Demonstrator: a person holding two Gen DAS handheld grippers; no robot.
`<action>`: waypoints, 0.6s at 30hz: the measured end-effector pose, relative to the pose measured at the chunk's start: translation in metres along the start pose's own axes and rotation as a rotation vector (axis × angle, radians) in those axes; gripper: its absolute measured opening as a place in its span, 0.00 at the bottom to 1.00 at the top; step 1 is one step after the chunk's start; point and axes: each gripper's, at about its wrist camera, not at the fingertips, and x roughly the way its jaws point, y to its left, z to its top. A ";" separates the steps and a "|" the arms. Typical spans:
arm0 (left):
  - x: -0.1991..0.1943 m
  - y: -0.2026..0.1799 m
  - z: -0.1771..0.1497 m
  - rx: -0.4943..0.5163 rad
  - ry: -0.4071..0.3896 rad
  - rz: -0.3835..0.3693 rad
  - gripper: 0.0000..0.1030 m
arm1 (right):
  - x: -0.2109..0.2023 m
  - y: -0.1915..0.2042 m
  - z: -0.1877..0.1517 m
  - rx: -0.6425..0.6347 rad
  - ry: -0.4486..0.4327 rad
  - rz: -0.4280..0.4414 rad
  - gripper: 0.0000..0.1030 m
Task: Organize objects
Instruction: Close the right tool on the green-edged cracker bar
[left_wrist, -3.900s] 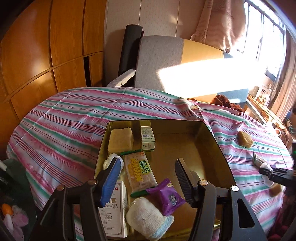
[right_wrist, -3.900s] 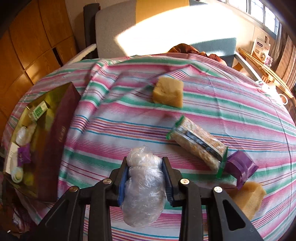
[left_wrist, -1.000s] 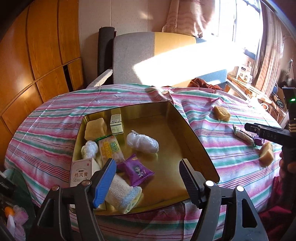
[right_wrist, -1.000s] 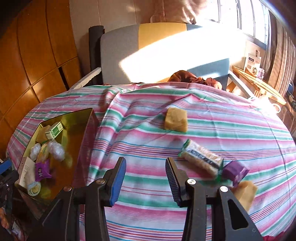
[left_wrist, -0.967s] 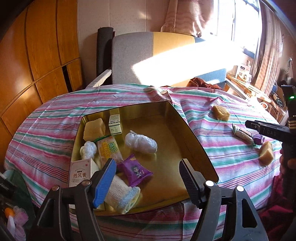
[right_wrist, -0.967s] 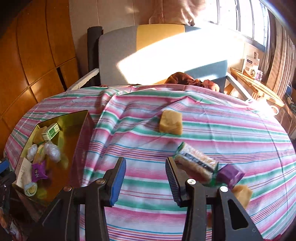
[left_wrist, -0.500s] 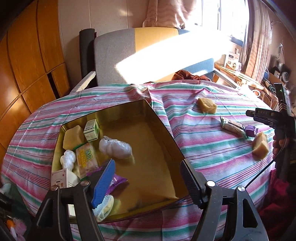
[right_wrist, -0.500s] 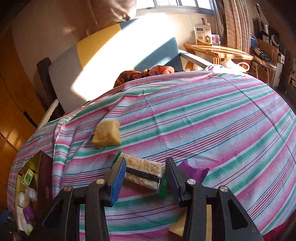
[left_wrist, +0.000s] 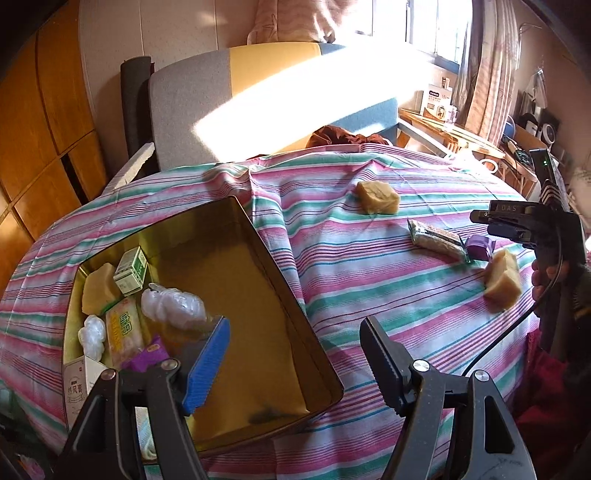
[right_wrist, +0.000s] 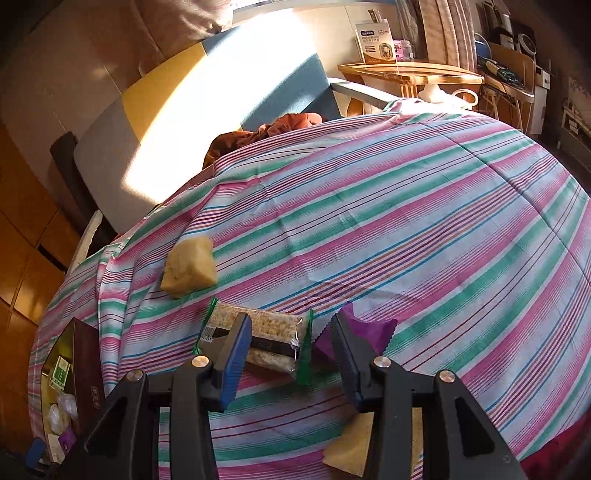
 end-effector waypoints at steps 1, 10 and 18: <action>0.001 -0.001 0.000 -0.002 0.005 -0.006 0.71 | 0.000 -0.003 0.000 0.013 0.002 0.001 0.43; 0.016 -0.015 0.022 -0.012 0.021 -0.053 0.71 | 0.002 -0.003 0.002 0.025 0.019 0.014 0.43; 0.030 -0.034 0.040 0.024 0.016 -0.046 0.71 | 0.003 -0.004 0.004 0.032 0.025 0.033 0.43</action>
